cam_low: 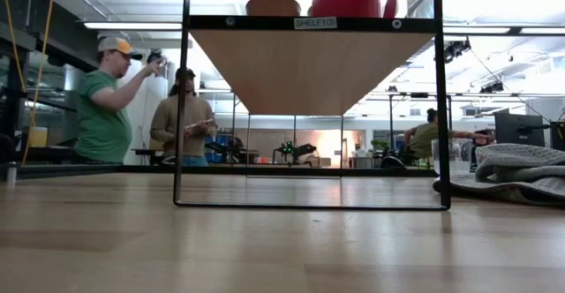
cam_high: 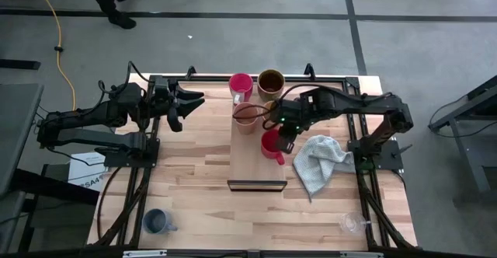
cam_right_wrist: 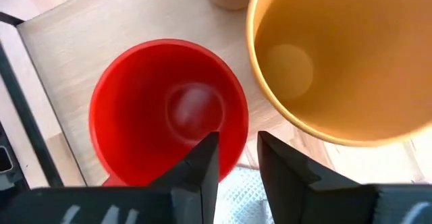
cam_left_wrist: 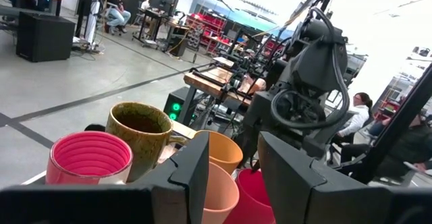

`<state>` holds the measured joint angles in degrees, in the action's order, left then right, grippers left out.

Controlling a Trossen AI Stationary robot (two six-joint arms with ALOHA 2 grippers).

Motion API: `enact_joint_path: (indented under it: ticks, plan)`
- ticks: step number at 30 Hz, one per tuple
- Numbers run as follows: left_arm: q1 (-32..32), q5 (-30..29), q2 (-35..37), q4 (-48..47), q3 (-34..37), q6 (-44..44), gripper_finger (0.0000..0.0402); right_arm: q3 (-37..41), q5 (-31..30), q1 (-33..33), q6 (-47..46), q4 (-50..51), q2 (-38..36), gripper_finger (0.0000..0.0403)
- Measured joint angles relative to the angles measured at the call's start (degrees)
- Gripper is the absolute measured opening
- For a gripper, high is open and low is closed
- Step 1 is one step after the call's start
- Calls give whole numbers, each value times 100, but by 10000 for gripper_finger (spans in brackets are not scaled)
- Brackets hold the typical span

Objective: Stack small to large cups/mugs on shelf
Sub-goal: Put the top transparent mug on the shelf

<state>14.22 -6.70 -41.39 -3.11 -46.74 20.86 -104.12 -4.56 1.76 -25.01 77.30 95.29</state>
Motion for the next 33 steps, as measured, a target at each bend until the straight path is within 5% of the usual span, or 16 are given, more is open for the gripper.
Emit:
enact_joint_path:
  ticks: [9,16,23,33]
  plan:
    - [2,0,0,0,0,2,117,0,-76,142,106,545,-475,135]
    - [2,0,0,0,0,0,117,111,-912,672,-188,913,-985,176]
    - [2,0,0,0,0,0,117,2307,-1316,1101,-1486,361,-2397,186]
    - [0,-2,2,-2,0,0,117,5108,-1519,1456,-2625,-2577,-4709,186]
